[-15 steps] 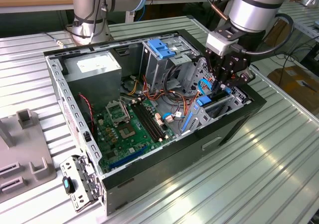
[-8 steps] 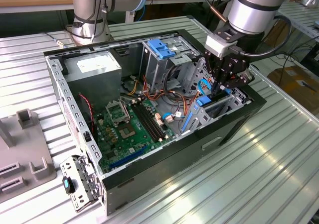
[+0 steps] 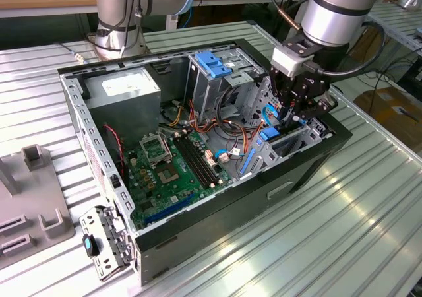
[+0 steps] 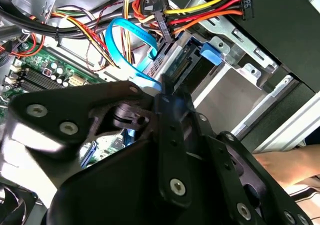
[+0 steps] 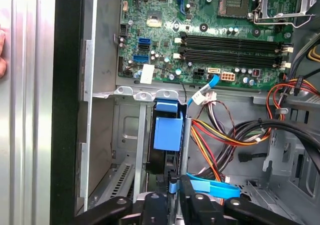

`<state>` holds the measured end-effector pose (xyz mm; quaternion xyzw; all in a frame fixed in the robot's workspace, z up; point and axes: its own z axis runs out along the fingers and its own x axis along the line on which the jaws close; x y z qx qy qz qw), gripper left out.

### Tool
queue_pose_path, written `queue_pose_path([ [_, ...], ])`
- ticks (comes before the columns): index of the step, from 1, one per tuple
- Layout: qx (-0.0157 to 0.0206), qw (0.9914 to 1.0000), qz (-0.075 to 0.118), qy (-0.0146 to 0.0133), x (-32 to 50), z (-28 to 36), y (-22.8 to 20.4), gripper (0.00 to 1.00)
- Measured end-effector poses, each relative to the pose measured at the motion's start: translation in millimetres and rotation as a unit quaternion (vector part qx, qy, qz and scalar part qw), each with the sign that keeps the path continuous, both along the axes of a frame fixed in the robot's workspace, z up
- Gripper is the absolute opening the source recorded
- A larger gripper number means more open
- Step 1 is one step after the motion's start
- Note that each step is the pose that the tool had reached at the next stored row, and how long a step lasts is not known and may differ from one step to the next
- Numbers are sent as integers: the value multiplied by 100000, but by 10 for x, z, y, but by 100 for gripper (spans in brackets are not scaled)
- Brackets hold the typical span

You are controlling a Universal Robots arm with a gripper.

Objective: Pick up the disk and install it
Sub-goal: 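Insert the first disk wire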

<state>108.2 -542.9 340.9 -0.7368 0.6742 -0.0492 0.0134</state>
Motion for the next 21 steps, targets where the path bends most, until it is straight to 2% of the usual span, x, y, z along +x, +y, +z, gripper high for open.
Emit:
queue_pose_path([
  [1, -14, 100000, 1, 0, 0, 1, 0, 30],
  [2, -22, 100000, -3, 1, 0, 2, 0, 30],
  [5, -28, 100000, -2, 1, 0, 61, 0, 30],
  [11, -51, 100000, -2, 0, 0, 281, 1, 30],
  [14, -130, 100000, 0, 3, 0, 429, 1, 30],
  [15, -148, 100000, 0, 2, 0, 450, 1, 30],
  [21, -166, 100000, -3, 80, 18, 453, 1, 30],
])
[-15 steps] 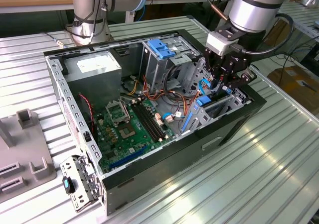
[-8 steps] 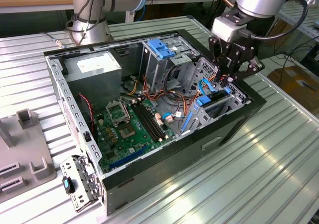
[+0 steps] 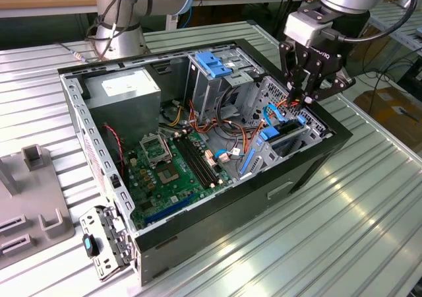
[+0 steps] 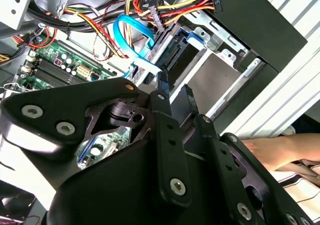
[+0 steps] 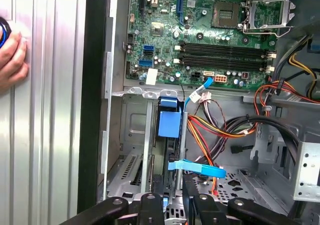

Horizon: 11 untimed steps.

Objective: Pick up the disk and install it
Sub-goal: 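Insert the first disk wire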

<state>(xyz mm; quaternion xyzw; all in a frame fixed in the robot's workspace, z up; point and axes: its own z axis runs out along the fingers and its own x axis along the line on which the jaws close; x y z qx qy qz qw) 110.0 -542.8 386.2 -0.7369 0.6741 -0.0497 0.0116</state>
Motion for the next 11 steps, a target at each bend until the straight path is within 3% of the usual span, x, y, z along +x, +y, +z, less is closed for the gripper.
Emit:
queue_pose_path([
  [2, -96, 100000, 2, 98, 22, -5, 1, 30],
  [6, -881, 99996, 0, 182, 36, -42, 0, 30],
  [8, -1463, 99989, 3, 298, 52, -85, 0, 30],
  [11, -1570, 99986, 5, 490, 70, -144, 2, 30],
])
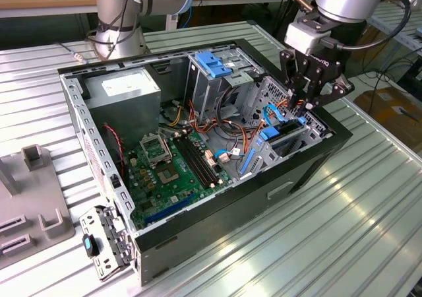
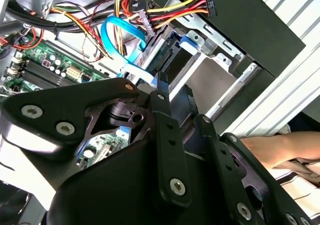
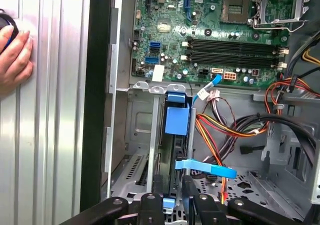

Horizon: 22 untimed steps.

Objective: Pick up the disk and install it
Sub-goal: 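Insert the first disk wire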

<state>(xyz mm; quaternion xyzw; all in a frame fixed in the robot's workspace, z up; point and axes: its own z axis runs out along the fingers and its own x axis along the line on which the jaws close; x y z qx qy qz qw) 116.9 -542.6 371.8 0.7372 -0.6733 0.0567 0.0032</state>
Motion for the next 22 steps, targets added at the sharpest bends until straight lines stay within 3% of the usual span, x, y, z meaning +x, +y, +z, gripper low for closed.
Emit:
queue_pose_path([
  [2, -11, 100000, -10, 153, 2, -44, 1, 30],
  [7, -9, 100000, -2, 167, 3, -50, 0, 30],
  [8, 234, 100000, 1, 186, 3, -52, 0, 30],
  [9, 1083, 99994, 0, 243, 3, -54, 0, 30],
  [10, 1514, 99988, 3, 289, 3, -54, 1, 30],
  [11, 1684, 99985, -2, 322, 2, -53, 1, 30],
  [13, 2865, 99958, 1, 487, 3, -58, 1, 30],
  [17, 2890, 99957, -1, 552, 3, -58, 1, 30],
  [18, 2891, 99952, -14, 1156, 7, -60, 0, 30],
  [19, 2887, 99930, -54, 2397, 16, -61, 0, 30],
  [20, 2890, 99904, -75, 3280, 24, -62, 1, 30],
  [22, 2890, 99877, -101, 4032, 24, -63, 1, 30],
])
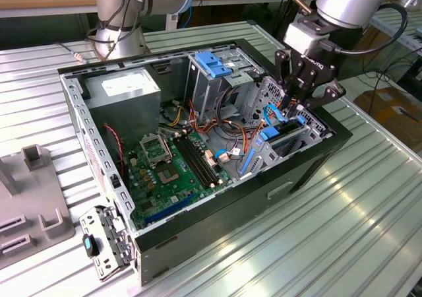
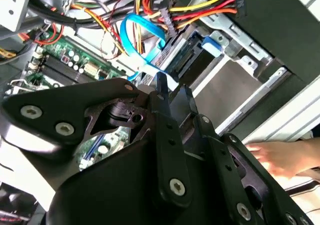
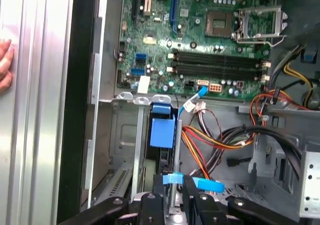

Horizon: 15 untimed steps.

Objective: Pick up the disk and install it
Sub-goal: 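Insert the first disk wire, then insert the second disk wire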

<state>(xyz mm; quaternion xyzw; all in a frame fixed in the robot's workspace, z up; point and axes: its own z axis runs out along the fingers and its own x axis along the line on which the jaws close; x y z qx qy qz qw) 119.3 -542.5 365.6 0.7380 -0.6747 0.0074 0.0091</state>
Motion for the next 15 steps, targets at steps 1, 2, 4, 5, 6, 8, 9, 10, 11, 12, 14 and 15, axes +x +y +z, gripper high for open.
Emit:
queue_pose_path([
  [1, 3, 100000, -5, 73, 4, -3, -1, 30],
  [2, 15, 100000, -29, 89, 10, -7, -1, 30],
  [4, 9, 100000, -174, 92, 44, -25, -1, 30],
  [5, 5, 100000, -220, 93, 62, -30, -1, 30],
  [6, 10, 100000, -262, 94, 88, -35, -1, 30],
  [8, -8, 99999, -329, 102, 142, -39, -3, 30],
  [9, -26, 99999, -329, 104, 151, -39, -12, 30],
  [10, -31, 99999, -344, 104, 151, -41, -43, 30],
  [11, -28, 99999, -342, 104, 152, -41, -49, 30],
  [12, -24, 99999, -340, 104, 152, -42, -50, 30],
  [14, -23, 99999, -340, 104, 152, -42, -65, 30],
  [15, -27, 99999, -341, 105, 152, -42, -66, 30],
])
